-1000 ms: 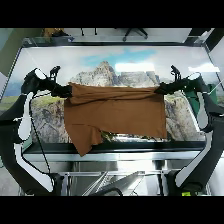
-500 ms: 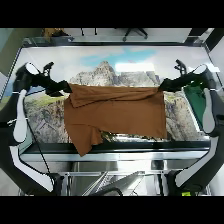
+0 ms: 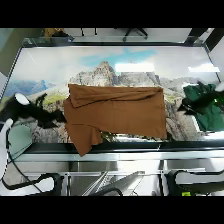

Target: Fold the shirts.

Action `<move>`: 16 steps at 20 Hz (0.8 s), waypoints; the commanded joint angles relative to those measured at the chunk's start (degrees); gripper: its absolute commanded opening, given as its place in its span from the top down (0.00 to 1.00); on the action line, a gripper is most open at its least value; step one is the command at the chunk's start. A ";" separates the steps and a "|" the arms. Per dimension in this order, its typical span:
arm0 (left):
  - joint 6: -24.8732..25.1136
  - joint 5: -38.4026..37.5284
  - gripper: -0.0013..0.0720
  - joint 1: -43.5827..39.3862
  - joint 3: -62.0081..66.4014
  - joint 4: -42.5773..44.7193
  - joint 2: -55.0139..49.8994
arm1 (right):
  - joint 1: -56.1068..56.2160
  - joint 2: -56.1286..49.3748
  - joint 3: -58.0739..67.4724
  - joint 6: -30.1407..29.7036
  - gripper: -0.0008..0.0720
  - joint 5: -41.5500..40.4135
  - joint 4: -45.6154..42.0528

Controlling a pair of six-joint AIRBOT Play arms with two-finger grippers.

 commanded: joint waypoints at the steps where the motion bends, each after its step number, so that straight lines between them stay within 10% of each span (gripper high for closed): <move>1: 5.05 9.29 0.09 -0.39 -14.51 -8.59 5.01 | -6.34 5.27 -9.99 -1.99 0.40 -0.70 3.37; 7: 8.59 11.93 0.10 -7.26 -17.62 -14.88 2.16 | -6.36 5.25 -16.59 -7.08 0.39 -1.90 10.82; 8: 8.57 11.34 0.20 -7.78 -16.44 -14.86 2.16 | -5.99 5.22 -17.97 -8.15 0.39 -2.95 12.22; 10: 8.98 8.44 0.96 -7.93 -13.64 -14.78 2.23 | -4.96 5.20 -20.83 -8.66 0.39 -5.16 12.50; 16: 8.98 3.06 0.96 -7.93 -8.83 -14.73 2.34 | -0.94 2.86 -26.16 -11.32 0.39 -6.54 12.90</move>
